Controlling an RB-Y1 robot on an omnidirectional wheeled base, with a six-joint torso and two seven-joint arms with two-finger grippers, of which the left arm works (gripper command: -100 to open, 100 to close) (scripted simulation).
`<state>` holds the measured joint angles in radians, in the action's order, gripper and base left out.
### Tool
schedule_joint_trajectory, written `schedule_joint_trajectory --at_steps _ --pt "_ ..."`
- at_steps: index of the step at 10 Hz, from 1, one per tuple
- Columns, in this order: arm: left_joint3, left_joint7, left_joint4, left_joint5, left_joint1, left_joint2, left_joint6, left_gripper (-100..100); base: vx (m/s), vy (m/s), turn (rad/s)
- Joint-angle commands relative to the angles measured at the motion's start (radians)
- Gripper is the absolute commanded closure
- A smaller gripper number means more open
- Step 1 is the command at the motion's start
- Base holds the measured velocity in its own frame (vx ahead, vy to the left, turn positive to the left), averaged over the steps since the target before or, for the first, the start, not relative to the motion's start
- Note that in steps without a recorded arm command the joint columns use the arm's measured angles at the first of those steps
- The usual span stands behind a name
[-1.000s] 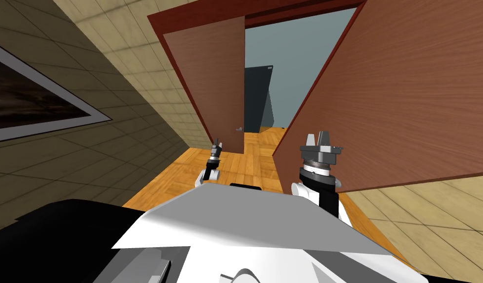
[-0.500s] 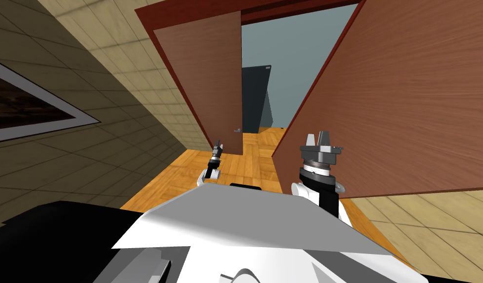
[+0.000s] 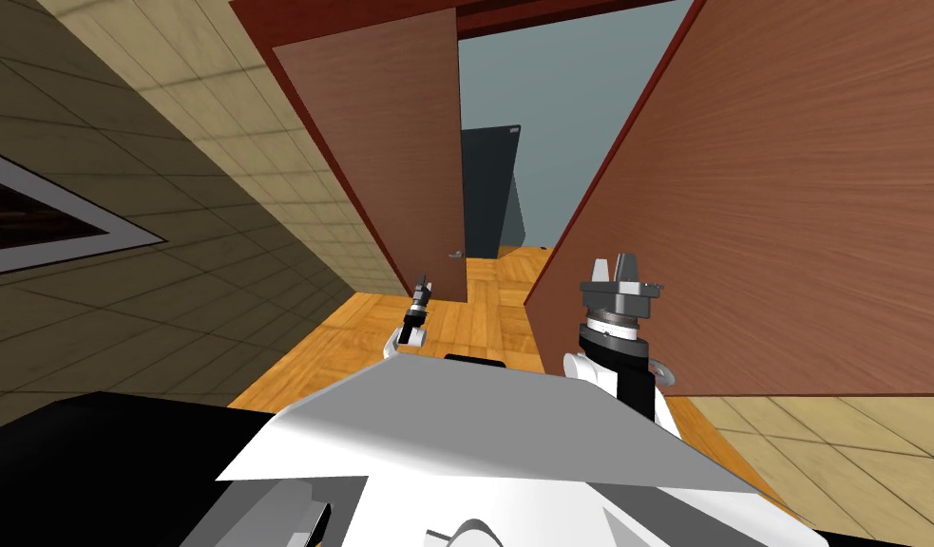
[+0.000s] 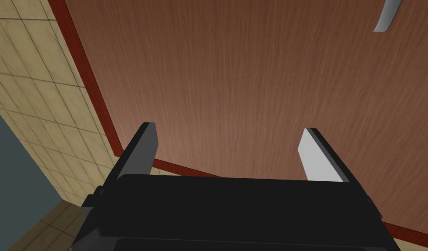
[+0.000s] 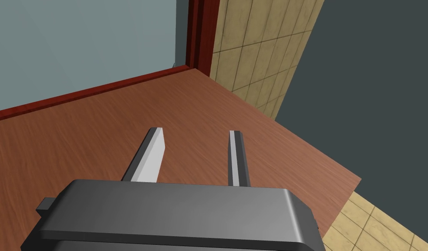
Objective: Pull the door open
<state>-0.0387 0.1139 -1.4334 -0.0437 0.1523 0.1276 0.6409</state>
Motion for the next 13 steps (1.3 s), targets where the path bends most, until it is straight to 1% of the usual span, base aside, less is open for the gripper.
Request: schedule_joint_trajectory --at_steps 1,7,8,12,13 --pt "-0.003 0.003 0.050 0.005 -0.018 0.005 0.011 -100 0.104 -0.017 -0.061" --pt "-0.016 0.013 0.239 0.022 -0.090 0.026 0.059 -100 0.102 -0.012 -0.034" --pt "-0.016 0.013 0.244 0.022 -0.090 0.026 0.059 -100 0.069 -0.017 -0.012" --pt "-0.025 0.020 0.368 0.034 -0.136 0.038 0.090 -100 0.087 -0.012 -0.036" --pt "-0.025 0.020 0.368 0.034 -0.136 0.038 0.090 -100 0.065 -0.016 -0.006"
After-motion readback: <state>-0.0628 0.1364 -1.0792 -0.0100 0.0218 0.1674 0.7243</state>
